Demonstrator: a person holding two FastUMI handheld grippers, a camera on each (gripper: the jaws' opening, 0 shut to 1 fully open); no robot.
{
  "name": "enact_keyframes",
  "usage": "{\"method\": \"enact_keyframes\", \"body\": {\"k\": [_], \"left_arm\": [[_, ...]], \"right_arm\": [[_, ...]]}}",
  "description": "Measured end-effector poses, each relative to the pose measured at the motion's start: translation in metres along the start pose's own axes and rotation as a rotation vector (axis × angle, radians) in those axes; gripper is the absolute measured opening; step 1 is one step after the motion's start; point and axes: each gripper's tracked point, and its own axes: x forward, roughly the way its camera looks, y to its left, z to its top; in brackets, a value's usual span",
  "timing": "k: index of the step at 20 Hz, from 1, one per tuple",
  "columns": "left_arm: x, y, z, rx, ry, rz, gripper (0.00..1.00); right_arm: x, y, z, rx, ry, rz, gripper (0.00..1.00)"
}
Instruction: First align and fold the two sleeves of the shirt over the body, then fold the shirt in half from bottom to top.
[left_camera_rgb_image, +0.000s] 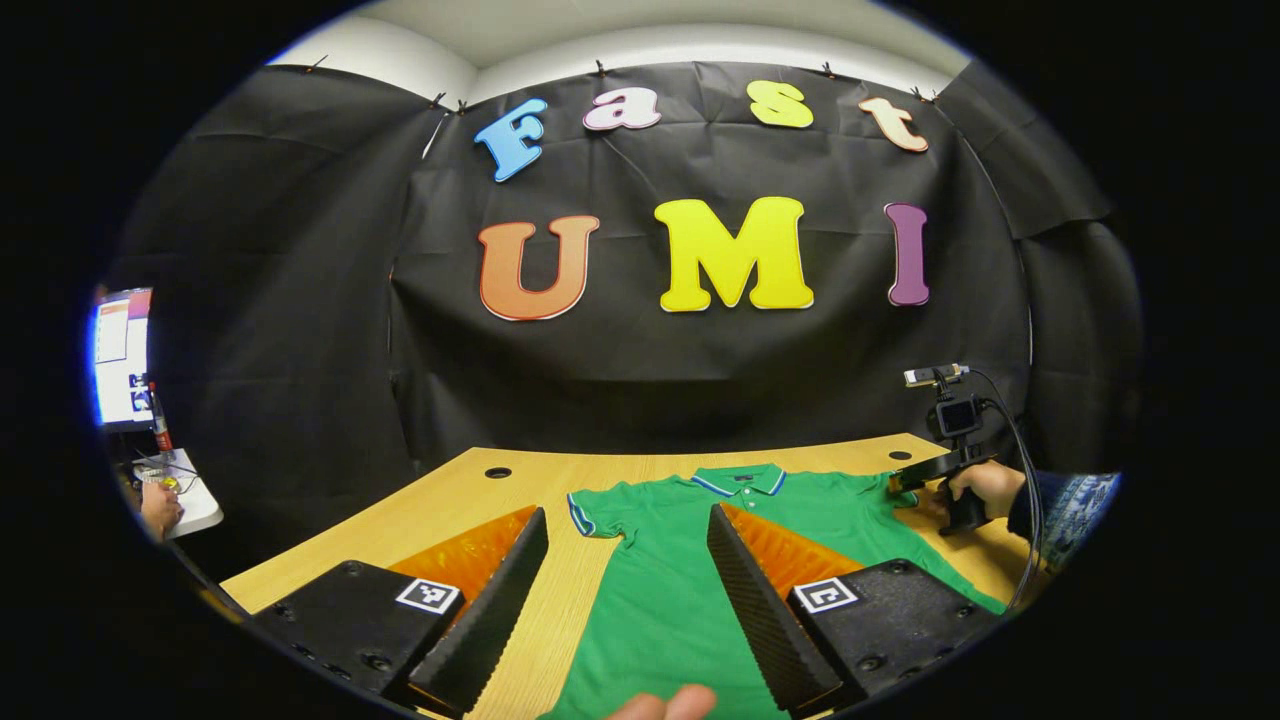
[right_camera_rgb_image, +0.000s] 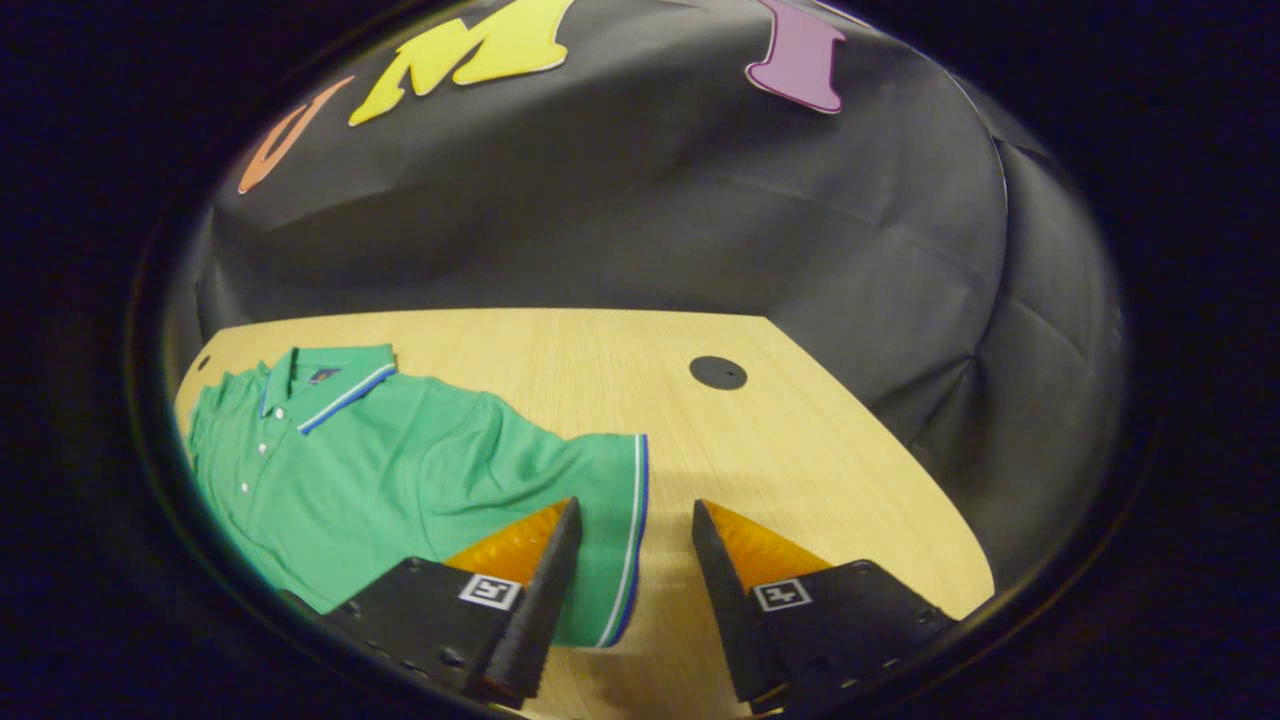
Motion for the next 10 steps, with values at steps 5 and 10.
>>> {"method": "enact_keyframes", "body": {"k": [5,10], "left_arm": [[0.001,0.005,-0.003,-0.005,0.014,0.012,1.0],[0.001,0.011,-0.002,0.001,0.012,0.028,1.0]], "right_arm": [[0.002,0.011,0.002,0.003,0.007,0.004,0.08],[-0.008,0.013,0.01,-0.047,-0.017,0.012,0.0]]}}
